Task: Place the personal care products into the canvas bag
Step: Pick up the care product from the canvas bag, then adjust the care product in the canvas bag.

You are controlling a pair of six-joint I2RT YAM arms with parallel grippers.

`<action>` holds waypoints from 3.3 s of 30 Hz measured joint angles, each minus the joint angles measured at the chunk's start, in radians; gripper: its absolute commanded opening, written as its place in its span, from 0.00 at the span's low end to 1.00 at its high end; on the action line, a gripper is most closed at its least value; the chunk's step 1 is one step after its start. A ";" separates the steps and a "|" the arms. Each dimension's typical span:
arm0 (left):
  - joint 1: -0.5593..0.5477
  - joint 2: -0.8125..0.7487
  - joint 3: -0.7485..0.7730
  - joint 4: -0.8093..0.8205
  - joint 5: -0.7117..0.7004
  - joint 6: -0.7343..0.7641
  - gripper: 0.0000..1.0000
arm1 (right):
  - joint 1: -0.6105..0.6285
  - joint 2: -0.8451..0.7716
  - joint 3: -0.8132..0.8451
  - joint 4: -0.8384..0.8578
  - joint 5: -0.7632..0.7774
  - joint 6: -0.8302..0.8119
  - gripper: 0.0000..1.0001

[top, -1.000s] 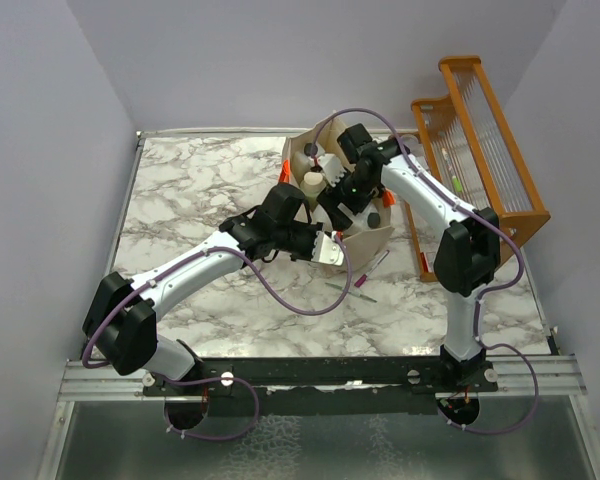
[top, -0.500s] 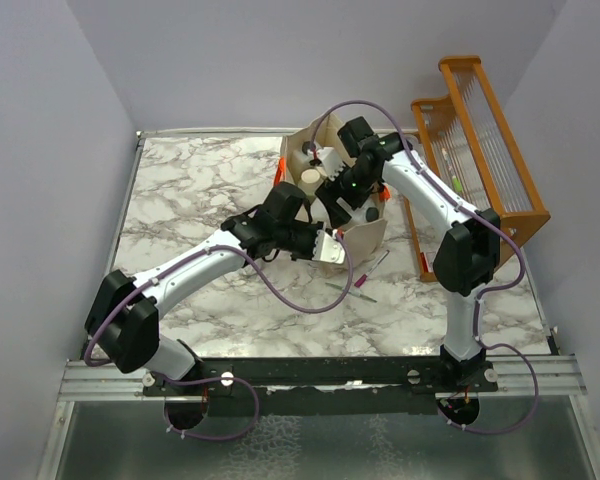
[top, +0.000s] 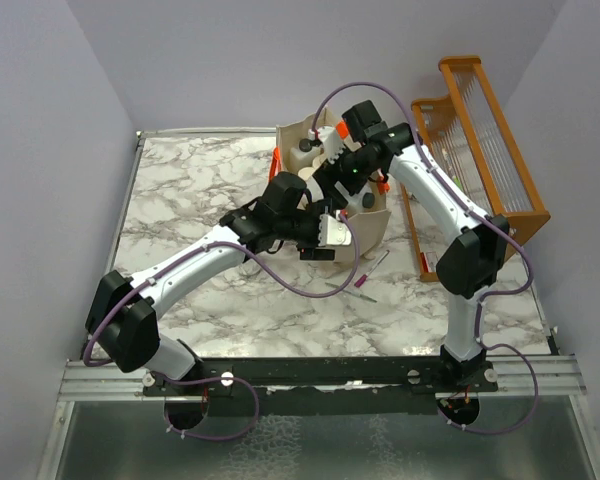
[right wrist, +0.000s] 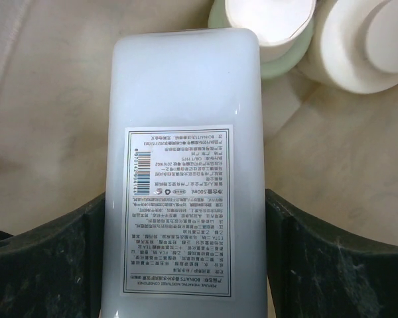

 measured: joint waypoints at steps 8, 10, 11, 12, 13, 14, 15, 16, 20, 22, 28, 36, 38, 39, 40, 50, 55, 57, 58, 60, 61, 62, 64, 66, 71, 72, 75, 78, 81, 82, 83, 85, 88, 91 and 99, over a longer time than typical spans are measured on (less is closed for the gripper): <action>0.000 -0.004 0.069 0.026 -0.039 -0.085 0.88 | 0.000 -0.006 0.072 0.037 -0.019 0.032 0.01; 0.000 -0.016 0.074 0.034 -0.053 -0.103 0.89 | 0.000 -0.006 0.087 0.047 -0.019 0.040 0.01; 0.000 -0.025 0.074 0.038 -0.065 -0.111 0.90 | 0.000 -0.006 0.095 0.049 -0.019 0.044 0.01; 0.000 -0.037 0.074 0.042 -0.073 -0.117 0.91 | 0.000 -0.007 0.103 0.052 -0.019 0.049 0.01; 0.000 -0.053 0.072 0.049 -0.091 -0.126 0.92 | 0.000 -0.007 0.111 0.055 -0.019 0.055 0.01; 0.000 -0.071 0.069 0.057 -0.102 -0.128 0.93 | -0.001 -0.007 0.116 0.061 -0.019 0.061 0.01; 0.000 -0.095 0.062 0.072 -0.121 -0.132 0.94 | -0.002 -0.009 0.124 0.068 -0.019 0.070 0.01; 0.000 -0.118 0.055 0.087 -0.136 -0.134 0.95 | -0.002 -0.013 0.127 0.073 -0.019 0.079 0.01; 0.000 -0.246 0.003 0.165 -0.212 -0.135 0.98 | -0.002 -0.042 0.127 0.077 -0.021 0.109 0.01; 0.000 -0.298 -0.023 0.205 -0.257 -0.136 0.99 | -0.002 -0.056 0.130 0.077 -0.026 0.122 0.01; 0.000 -0.367 -0.087 0.263 -0.364 -0.090 0.99 | -0.002 -0.113 0.143 0.072 -0.079 0.171 0.01; 0.000 -0.404 -0.190 0.272 -0.394 0.079 0.99 | -0.002 -0.209 0.121 0.035 -0.233 0.201 0.01; 0.000 -0.425 -0.208 0.275 -0.396 0.116 0.99 | -0.002 -0.222 0.110 0.029 -0.266 0.204 0.01; 0.000 -0.438 -0.216 0.277 -0.398 0.137 0.99 | -0.002 -0.226 0.103 0.029 -0.277 0.203 0.01; 0.000 -0.449 -0.220 0.279 -0.399 0.152 0.99 | -0.002 -0.229 0.095 0.029 -0.283 0.203 0.01; 0.000 -0.507 -0.219 0.283 -0.399 0.241 0.99 | -0.002 -0.233 0.045 -0.029 -0.358 0.201 0.01; 0.000 -0.487 -0.219 0.282 -0.375 0.293 0.99 | -0.003 -0.233 0.042 -0.031 -0.417 0.194 0.01; 0.000 -0.474 -0.220 0.287 -0.370 0.317 0.99 | -0.003 -0.233 0.034 -0.031 -0.434 0.192 0.01; 0.000 -0.465 -0.220 0.291 -0.367 0.325 0.99 | -0.003 -0.233 0.029 -0.031 -0.438 0.191 0.01; 0.000 -0.448 -0.220 0.301 -0.358 0.341 0.99 | -0.003 -0.233 0.022 -0.037 -0.449 0.188 0.01; 0.000 -0.441 -0.220 0.304 -0.356 0.346 0.98 | -0.003 -0.233 0.021 -0.042 -0.454 0.187 0.01; 0.000 -0.433 -0.220 0.308 -0.352 0.354 0.97 | -0.003 -0.233 0.021 -0.046 -0.460 0.184 0.01; 0.000 -0.418 -0.220 0.310 -0.346 0.363 0.95 | -0.003 -0.233 0.021 -0.048 -0.471 0.179 0.01; 0.000 -0.407 -0.220 0.310 -0.340 0.370 0.89 | -0.003 -0.233 0.021 -0.049 -0.481 0.174 0.01; 0.000 -0.388 -0.220 0.311 -0.326 0.380 0.63 | -0.001 -0.232 0.021 -0.056 -0.493 0.158 0.01; 0.000 -0.385 -0.220 0.311 -0.324 0.381 0.57 | 0.000 -0.232 0.021 -0.059 -0.494 0.156 0.01; 0.000 -0.372 -0.220 0.312 -0.320 0.384 0.41 | 0.003 -0.232 0.021 -0.066 -0.498 0.150 0.03; 0.000 -0.365 -0.219 0.311 -0.319 0.402 0.21 | 0.003 -0.231 0.021 -0.082 -0.496 0.137 0.11; 0.000 -0.362 -0.219 0.314 -0.320 0.400 0.00 | 0.002 -0.231 0.021 -0.084 -0.496 0.129 0.28; 0.000 -0.362 -0.219 0.316 -0.322 0.398 0.00 | 0.002 -0.231 0.021 -0.084 -0.496 0.128 0.34; 0.000 -0.362 -0.219 0.317 -0.325 0.396 0.00 | 0.002 -0.231 0.021 -0.084 -0.496 0.127 0.40; 0.000 -0.362 -0.220 0.322 -0.333 0.385 0.00 | 0.002 -0.231 0.021 -0.084 -0.496 0.126 0.48; 0.000 -0.363 -0.227 0.340 -0.339 0.369 0.00 | 0.002 -0.231 0.027 -0.084 -0.490 0.124 0.78; 0.000 -0.363 -0.229 0.361 -0.343 0.356 0.00 | 0.002 -0.231 0.045 -0.089 -0.478 0.126 0.90; 0.028 -0.365 -0.237 0.418 -0.359 0.225 0.00 | 0.001 -0.245 0.082 0.019 -0.488 0.167 1.00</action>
